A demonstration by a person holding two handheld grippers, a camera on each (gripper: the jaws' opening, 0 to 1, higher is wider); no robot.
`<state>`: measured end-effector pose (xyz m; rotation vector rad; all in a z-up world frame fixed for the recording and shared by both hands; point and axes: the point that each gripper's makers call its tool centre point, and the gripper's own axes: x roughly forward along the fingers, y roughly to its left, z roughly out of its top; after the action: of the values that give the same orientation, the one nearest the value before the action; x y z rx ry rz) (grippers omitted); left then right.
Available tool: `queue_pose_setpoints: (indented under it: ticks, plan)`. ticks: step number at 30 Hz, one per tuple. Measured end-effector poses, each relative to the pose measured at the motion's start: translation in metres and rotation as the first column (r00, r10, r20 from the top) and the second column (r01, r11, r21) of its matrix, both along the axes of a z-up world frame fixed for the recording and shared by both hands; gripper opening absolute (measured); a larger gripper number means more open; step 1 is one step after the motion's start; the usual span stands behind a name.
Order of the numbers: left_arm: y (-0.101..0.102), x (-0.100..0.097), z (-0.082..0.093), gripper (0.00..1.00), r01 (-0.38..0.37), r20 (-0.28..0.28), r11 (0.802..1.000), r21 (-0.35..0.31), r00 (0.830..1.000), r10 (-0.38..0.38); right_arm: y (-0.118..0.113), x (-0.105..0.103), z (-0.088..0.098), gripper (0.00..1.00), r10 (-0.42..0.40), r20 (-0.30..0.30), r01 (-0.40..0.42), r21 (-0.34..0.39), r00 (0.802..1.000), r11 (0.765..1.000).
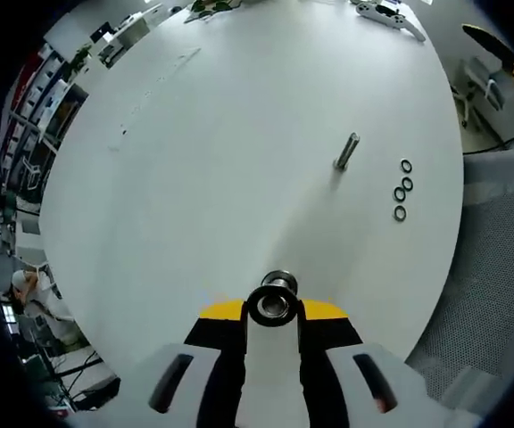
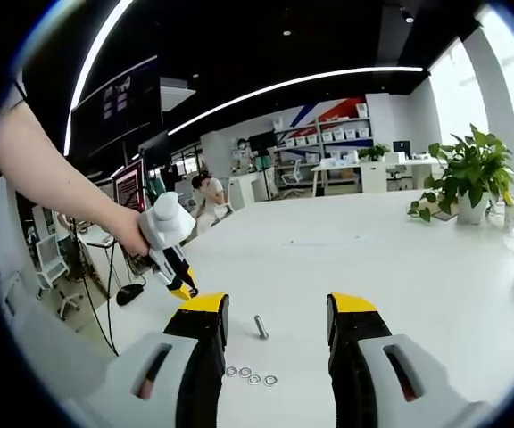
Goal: Place the washer onto the threaded stud by aligning its center hole with the stud, sliding it down to the base, and recovering from edge contact or off-axis alignment until the washer reaches the visible bottom stop.
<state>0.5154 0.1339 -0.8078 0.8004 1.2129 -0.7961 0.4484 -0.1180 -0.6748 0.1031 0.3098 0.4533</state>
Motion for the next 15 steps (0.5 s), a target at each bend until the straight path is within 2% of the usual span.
queue_pose_setpoints:
  ticks: [15]
  plan:
    - [-0.0022, 0.0006, -0.0046, 0.2, 0.014, -0.001, 1.0, 0.013, 1.0, -0.014, 0.0001, -0.0003, -0.0007, 0.47, 0.001, -0.001, -0.001, -0.007, 1.0, 1.0]
